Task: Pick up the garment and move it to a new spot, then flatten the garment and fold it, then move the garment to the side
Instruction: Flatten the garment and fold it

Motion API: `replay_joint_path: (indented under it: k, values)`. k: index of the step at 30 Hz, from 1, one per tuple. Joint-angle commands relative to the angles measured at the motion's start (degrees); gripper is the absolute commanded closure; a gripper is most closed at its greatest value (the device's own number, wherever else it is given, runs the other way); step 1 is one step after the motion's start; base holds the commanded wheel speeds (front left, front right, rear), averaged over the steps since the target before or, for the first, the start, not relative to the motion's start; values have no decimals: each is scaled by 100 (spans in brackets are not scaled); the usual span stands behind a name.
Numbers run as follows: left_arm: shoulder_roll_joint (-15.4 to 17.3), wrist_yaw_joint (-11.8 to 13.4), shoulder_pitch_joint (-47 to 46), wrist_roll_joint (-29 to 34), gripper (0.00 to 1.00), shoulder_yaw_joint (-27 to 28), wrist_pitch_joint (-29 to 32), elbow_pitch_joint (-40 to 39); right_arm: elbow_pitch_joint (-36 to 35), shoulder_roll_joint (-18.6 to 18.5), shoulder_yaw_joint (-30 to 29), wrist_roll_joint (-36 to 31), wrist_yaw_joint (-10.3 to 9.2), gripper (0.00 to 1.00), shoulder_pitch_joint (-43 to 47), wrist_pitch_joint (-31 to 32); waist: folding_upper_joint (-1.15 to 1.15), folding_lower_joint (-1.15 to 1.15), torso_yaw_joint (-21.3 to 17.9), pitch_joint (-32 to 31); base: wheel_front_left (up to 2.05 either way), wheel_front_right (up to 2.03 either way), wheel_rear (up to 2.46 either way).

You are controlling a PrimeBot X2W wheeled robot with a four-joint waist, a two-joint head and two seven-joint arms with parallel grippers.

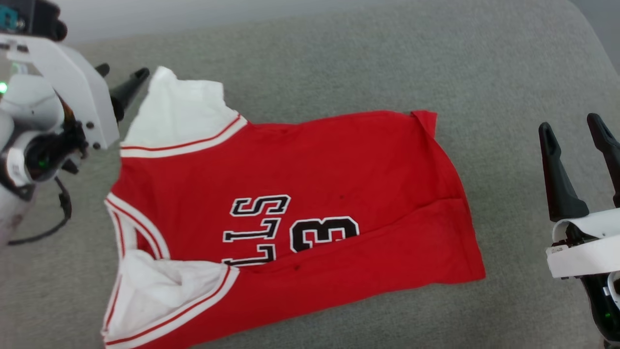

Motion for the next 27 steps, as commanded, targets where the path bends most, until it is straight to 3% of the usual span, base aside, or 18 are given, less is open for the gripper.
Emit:
replay_joint_path:
  k: [1,14,26,27]
  values:
    - [-58,-72,-131,60,0,-29,71,150,13,27,-29,-3,-5,0,-43,-67,0,0,-268,311,0,0,0]
    - [-466,-469,-1108,495,0,-430,843,1629,114,221,38,103,-5,0,-133,-306,0,0,-480,883,0,0,0]
    - [-913,-499,-1606,671,0,-705,1420,2793,222,282,184,224,-5,0,-301,-170,0,0,-552,1202,0,0,0]
    - [-950,-498,-1635,660,12,-706,1445,2887,221,270,220,239,-4,0,-319,-132,0,0,-570,1227,0,0,0]
